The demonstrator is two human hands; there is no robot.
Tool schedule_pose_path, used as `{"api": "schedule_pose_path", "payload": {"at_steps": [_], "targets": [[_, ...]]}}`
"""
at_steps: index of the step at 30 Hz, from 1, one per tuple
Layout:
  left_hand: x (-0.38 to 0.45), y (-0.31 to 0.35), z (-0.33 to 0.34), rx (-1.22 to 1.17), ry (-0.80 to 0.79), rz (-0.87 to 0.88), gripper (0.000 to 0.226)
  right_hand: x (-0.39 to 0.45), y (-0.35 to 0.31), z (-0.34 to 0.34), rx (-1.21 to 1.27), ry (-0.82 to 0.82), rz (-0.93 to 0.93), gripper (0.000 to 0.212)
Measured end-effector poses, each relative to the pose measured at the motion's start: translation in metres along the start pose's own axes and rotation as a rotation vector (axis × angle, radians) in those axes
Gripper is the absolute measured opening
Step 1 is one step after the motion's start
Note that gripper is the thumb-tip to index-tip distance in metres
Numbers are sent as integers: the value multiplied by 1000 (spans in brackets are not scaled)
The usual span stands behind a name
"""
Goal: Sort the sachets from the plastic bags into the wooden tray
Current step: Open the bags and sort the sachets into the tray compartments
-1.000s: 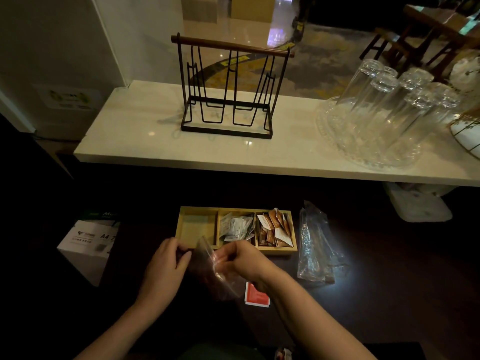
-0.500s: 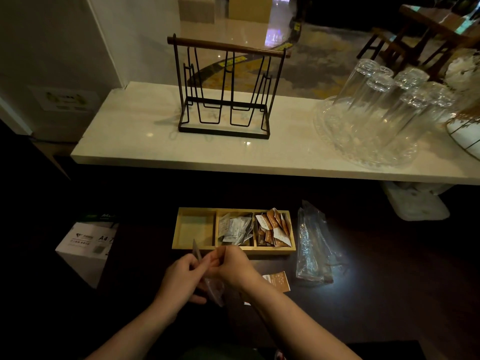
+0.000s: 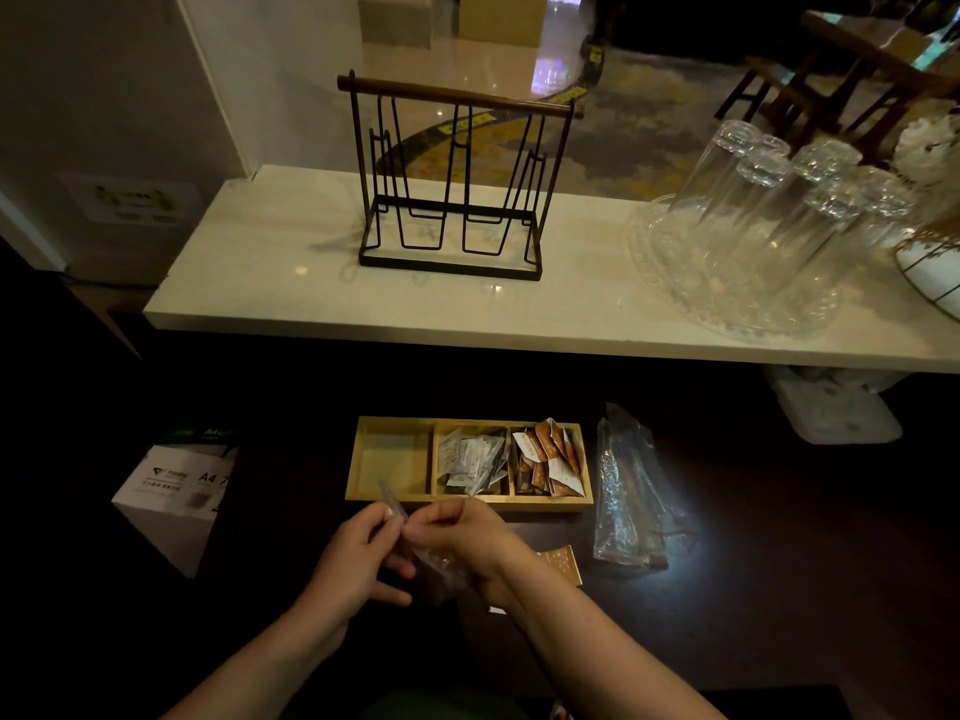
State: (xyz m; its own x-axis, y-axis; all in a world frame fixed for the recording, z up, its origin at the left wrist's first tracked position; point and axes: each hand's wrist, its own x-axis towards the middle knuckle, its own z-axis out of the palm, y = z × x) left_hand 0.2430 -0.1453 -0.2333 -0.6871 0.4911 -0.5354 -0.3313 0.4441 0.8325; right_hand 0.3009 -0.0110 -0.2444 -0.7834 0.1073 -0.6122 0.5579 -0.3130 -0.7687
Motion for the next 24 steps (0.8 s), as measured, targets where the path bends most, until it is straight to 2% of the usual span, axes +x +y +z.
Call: {"api": "schedule_pose_path", "payload": {"at_steps": [4, 7, 9, 11, 13, 17, 21, 24], "targets": [[-2, 0, 2, -35, -30, -32, 18, -1, -4, -1, -91, 49, -25, 14], [-4, 5, 6, -109, -35, -78, 20, -6, -10, 7, -405, 184, -193, 15], [-4, 7, 9, -144, -10, -94, 22, -6, -11, 15, -653, 268, -330, 6], [-3, 6, 11, -120, 29, -81, 25, -7, -12, 21, -769, 309, -394, 8], [-1, 4, 12, -80, 80, -51, 27, -7, -12, 21, -660, 319, -366, 4], [1, 0, 15, -50, 132, -27, 25, -6, -12, 17, -102, 244, -110, 18], [-3, 2, 23, 19, 173, 0, 19, -3, -8, 19, -47, 255, -134, 18], [-3, 3, 25, 94, 236, 39, 21, -2, -5, 19, -126, 267, -183, 18]]}}
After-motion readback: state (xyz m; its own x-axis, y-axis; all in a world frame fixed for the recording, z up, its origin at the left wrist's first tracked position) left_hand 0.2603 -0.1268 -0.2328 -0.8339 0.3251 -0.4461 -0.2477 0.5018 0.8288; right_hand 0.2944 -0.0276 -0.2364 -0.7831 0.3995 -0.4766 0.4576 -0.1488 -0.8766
